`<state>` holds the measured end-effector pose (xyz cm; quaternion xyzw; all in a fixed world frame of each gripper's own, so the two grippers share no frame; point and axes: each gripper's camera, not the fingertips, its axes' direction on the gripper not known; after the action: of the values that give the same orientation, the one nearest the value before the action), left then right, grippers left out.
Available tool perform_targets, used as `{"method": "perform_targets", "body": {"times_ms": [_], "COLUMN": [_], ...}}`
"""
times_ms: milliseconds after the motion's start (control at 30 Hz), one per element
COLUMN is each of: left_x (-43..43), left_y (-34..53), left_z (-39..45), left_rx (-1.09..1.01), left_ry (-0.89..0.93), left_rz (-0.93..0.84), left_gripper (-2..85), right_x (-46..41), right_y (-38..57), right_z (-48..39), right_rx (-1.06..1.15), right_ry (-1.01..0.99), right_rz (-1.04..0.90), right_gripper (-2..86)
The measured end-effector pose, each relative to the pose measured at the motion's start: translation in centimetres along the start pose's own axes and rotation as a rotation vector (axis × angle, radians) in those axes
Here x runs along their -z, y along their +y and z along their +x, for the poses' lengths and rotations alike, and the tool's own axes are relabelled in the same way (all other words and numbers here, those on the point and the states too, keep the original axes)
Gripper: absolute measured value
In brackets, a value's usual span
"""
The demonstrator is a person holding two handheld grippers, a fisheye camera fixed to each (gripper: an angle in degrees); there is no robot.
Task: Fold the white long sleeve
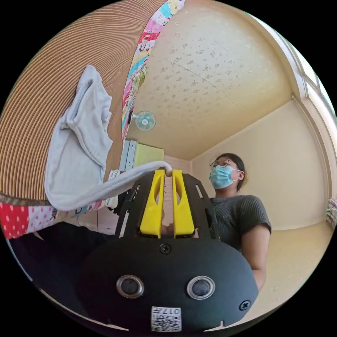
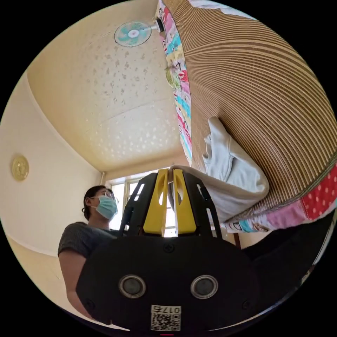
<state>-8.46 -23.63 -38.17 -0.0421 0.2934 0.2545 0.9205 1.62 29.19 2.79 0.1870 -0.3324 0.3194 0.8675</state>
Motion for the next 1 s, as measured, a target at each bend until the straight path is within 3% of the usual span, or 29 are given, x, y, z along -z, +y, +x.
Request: {"method": "perform_targets", "body": {"times_ms": [200,300,433,500,533,700,867,1000], "left_x": [-1.8,-2.1,-2.0,-1.2,-1.1,-4.4,-9.3,-11.6], "left_y": [-11.1,-13.9,-14.5,-13.2,-12.8,-7.0,-3.9,-4.1], "left_z": [-4.6,-6.8,-7.4,-5.7,-5.1,-3.5,-6.6,-7.8], "left_rx": [-0.037,0.023,0.031,-0.041,-0.056,-0.049,-0.074,0.015], "left_ry": [-0.088,-0.152,-0.255,-0.254,-0.287,-0.887,-0.925,-0.951], "left_rz": [0.199,0.266,0.346,0.412,0.404,0.134,-0.063,-0.066], "left_gripper": [4.3,4.4,4.0,8.9,10.6,19.8,18.1,12.3], "right_x": [-8.3,-11.4,-13.7,-14.0,-14.5,-20.4,-29.8,-36.9], "right_y": [-8.2,-11.7,-13.9,-13.7,-13.1,-7.0,2.4,6.5], "right_z": [4.3,5.3,6.1,4.8,3.2,-1.8,-0.6,5.9], "right_rx": [0.003,0.013,-0.027,0.024,0.1,0.403,0.672,0.754], "right_ry": [0.009,0.115,0.306,0.343,0.417,0.789,0.956,1.156], "right_rz": [0.092,0.065,0.033,0.034,0.015,-0.265,-0.572,-0.74], "right_gripper": [2.9,3.1,4.5,5.9,6.7,8.3,6.9,5.4]}}
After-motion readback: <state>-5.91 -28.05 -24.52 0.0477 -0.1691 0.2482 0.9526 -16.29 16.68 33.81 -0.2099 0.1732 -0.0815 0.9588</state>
